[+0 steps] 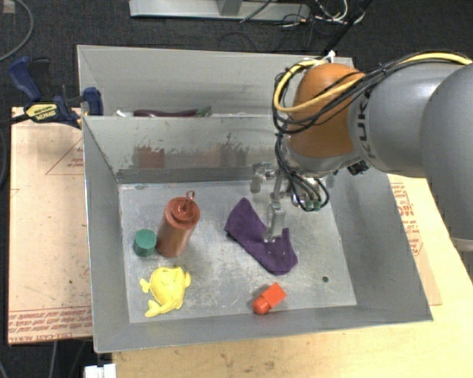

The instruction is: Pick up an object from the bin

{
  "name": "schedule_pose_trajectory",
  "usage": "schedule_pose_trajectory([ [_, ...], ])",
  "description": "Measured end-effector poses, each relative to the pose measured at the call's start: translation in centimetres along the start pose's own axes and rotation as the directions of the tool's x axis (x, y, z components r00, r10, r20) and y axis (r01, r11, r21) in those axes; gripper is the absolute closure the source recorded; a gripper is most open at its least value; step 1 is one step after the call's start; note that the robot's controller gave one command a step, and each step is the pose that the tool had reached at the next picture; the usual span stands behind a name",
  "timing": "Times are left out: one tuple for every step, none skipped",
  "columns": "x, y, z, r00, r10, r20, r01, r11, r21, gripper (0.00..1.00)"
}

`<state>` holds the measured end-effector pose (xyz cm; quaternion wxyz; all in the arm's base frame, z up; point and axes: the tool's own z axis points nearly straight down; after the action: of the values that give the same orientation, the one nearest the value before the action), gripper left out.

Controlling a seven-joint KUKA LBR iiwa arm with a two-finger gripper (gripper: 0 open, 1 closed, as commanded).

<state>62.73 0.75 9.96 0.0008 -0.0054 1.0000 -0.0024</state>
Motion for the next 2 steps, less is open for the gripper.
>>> schedule_pose_trajectory([
  [3.19, 1.91, 2.92, 0.991, -0.13, 0.005, 0.13, 0.991, -0.013, 1.0],
  [3.19, 1.92, 2.92, 0.991, -0.13, 0.005, 0.131, 0.991, -0.013, 1.0],
])
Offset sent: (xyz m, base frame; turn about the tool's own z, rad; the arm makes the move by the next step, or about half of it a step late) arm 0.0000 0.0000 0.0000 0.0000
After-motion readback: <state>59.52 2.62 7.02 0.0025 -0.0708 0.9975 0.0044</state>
